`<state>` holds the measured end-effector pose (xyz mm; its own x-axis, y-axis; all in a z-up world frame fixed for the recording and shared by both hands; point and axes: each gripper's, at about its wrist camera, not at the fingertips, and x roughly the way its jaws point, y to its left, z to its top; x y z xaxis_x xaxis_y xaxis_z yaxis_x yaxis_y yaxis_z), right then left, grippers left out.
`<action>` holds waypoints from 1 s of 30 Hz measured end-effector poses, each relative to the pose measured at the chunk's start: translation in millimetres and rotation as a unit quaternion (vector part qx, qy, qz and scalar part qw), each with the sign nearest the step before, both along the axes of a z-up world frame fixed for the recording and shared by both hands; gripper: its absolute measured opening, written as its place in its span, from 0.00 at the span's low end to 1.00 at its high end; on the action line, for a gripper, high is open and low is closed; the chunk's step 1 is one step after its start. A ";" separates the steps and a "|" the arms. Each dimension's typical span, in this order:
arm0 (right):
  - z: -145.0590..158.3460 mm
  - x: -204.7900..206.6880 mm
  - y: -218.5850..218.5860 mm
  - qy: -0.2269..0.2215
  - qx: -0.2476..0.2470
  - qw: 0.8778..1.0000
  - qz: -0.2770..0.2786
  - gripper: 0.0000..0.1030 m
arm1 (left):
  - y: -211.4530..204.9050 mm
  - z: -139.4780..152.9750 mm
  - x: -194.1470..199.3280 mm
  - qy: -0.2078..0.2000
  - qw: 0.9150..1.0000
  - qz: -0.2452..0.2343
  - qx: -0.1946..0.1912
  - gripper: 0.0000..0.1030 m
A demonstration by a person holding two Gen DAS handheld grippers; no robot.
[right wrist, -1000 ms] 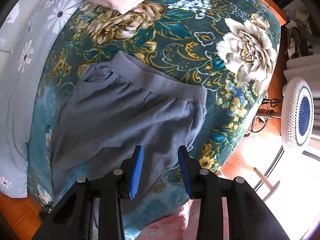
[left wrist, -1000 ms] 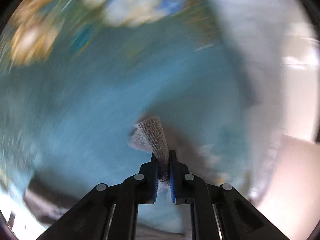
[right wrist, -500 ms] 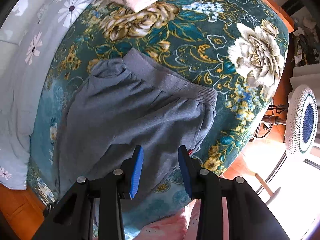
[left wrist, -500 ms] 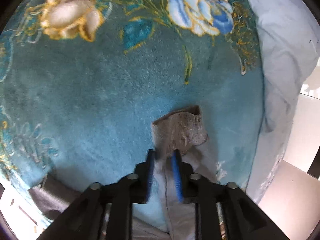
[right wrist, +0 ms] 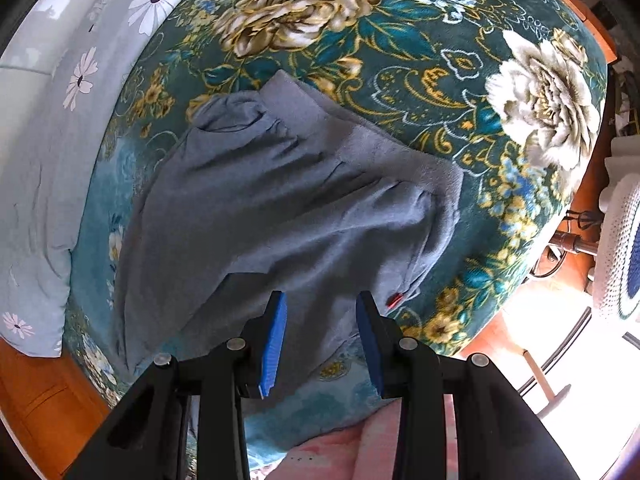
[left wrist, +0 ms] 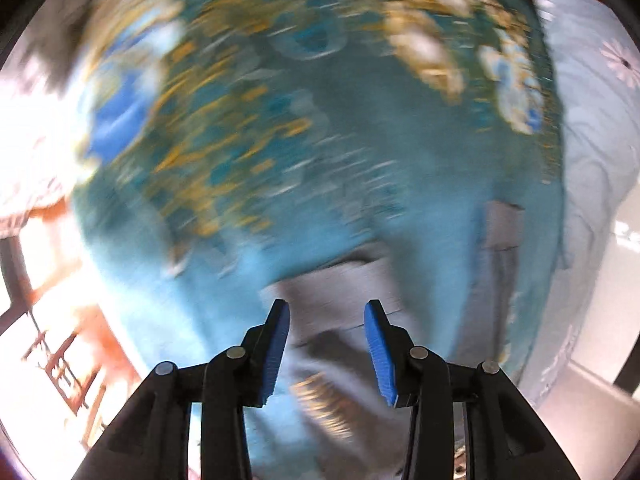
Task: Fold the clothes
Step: 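Lay the sweatpants flat on the blanket and open both grippers, then grasp the waistband with the right gripper while the left gripper grasps a leg cuff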
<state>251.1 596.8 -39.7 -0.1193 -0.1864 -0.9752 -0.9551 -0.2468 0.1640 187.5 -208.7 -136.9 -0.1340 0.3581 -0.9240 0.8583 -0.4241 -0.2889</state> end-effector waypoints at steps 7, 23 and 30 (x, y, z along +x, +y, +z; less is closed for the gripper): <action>-2.9 29.0 24.4 -0.023 -0.008 1.000 -0.015 0.36 | 29.1 -35.0 9.8 -0.019 1.000 -0.018 -0.006 0.41; -61.9 92.2 52.1 -0.022 -0.049 0.995 -0.083 0.42 | 76.5 -1.4 -32.8 -0.053 0.993 -0.054 -0.090 0.08; -123.2 103.9 66.4 -0.023 -0.068 0.990 -0.125 0.42 | 94.7 23.2 -49.3 -0.054 0.989 -0.080 -0.114 0.08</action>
